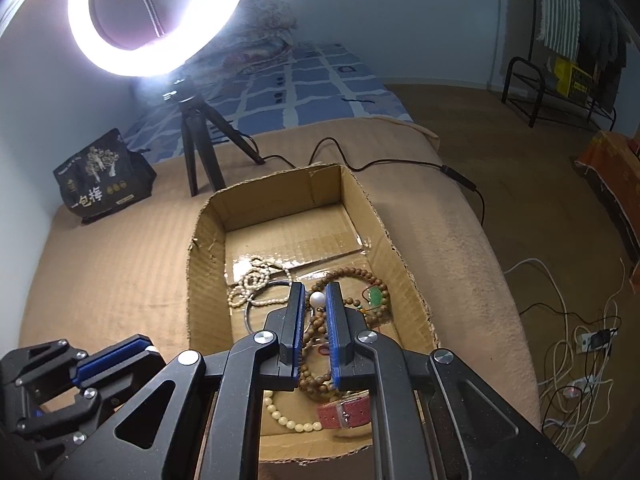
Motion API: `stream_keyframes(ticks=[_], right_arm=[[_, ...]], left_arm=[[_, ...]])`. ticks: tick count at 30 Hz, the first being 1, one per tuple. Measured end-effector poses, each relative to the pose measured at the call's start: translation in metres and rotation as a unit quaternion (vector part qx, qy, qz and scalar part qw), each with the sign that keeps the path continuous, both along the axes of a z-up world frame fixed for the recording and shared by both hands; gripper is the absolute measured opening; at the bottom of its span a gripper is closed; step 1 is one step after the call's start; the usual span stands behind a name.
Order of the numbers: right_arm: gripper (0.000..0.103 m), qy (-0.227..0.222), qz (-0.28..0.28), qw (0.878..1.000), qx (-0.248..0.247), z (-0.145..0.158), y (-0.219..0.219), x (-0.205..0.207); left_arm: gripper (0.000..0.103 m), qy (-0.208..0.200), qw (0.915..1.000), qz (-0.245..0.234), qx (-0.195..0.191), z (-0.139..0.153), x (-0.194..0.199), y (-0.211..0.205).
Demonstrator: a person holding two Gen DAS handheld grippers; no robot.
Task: Organize jewelry
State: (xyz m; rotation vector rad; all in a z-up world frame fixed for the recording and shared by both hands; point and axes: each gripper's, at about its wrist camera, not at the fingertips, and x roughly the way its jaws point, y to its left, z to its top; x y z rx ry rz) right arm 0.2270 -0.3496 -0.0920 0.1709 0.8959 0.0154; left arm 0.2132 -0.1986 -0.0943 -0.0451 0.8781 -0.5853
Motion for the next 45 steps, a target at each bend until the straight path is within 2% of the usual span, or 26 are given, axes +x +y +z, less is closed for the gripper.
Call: stream_keyframes(ticks=[19, 20, 22, 23, 24, 26, 29, 36, 39, 45], right_arm=[[0.009, 0.004, -0.009, 1.000, -0.007, -0.004, -0.002, 0.003], [0.011, 0.006, -0.009, 1.000, -0.007, -0.005, -0.001, 0.003], [0.023, 0.009, -0.011, 1.000, -0.008, -0.005, -0.001, 0.004], [0.033, 0.007, -0.013, 1.000, -0.010, -0.005, -0.002, 0.003], [0.043, 0.006, -0.015, 1.000, -0.012, -0.004, -0.002, 0.003], [0.053, 0.000, -0.020, 1.000, -0.017, -0.002, -0.003, 0.002], [0.064, -0.006, -0.028, 0.999, -0.023, 0.000, -0.005, 0.001], [0.073, 0.007, -0.039, 0.998, -0.044, -0.002, -0.005, 0.003], [0.073, 0.013, -0.041, 0.998, -0.056, -0.002, -0.003, 0.004], [0.073, 0.010, -0.042, 0.998, -0.055, 0.000, -0.003, 0.001]], left_arm=[[0.007, 0.002, 1.0000, -0.005, -0.007, -0.005, 0.003, -0.013], [0.007, 0.002, 1.0000, -0.004, -0.006, -0.005, 0.002, -0.013], [0.007, 0.001, 1.0000, -0.007, -0.005, -0.005, 0.002, -0.014], [0.011, 0.002, 1.0000, -0.008, -0.003, -0.005, 0.002, -0.015], [0.027, 0.002, 1.0000, -0.009, 0.000, -0.006, 0.001, -0.015], [0.051, -0.002, 1.0000, -0.004, 0.005, -0.006, 0.000, -0.016], [0.052, -0.006, 0.9999, -0.001, 0.011, -0.006, -0.001, -0.017], [0.054, -0.002, 0.9997, 0.008, 0.023, -0.008, 0.001, -0.016], [0.059, -0.005, 0.9997, 0.010, 0.022, -0.007, 0.000, -0.015], [0.059, -0.007, 0.9996, 0.015, 0.022, -0.005, -0.001, -0.013]])
